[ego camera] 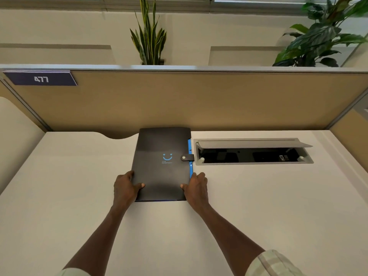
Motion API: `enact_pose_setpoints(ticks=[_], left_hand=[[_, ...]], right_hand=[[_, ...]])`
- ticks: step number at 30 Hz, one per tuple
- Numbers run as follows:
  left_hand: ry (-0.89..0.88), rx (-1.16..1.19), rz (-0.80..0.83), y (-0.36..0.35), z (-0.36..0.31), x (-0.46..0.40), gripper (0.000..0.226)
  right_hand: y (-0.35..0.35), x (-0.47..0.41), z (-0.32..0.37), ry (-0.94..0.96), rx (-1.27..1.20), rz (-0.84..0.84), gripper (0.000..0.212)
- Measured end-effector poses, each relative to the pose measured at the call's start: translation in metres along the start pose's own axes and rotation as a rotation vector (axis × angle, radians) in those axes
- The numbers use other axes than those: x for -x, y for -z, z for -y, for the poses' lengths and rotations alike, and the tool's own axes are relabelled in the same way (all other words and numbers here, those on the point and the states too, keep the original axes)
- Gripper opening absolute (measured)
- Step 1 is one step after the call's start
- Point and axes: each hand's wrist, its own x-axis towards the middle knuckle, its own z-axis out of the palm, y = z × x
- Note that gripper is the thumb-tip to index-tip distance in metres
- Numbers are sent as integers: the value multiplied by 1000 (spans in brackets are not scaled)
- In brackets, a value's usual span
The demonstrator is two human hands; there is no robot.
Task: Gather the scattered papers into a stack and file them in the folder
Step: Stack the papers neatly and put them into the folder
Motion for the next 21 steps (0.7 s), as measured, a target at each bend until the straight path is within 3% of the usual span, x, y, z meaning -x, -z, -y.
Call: enact_pose_setpoints(ticks=[21], left_hand=[[19, 6, -39, -6, -2, -6, 64]], right_hand=[[-4, -23, -7, 10, -16, 18, 48]])
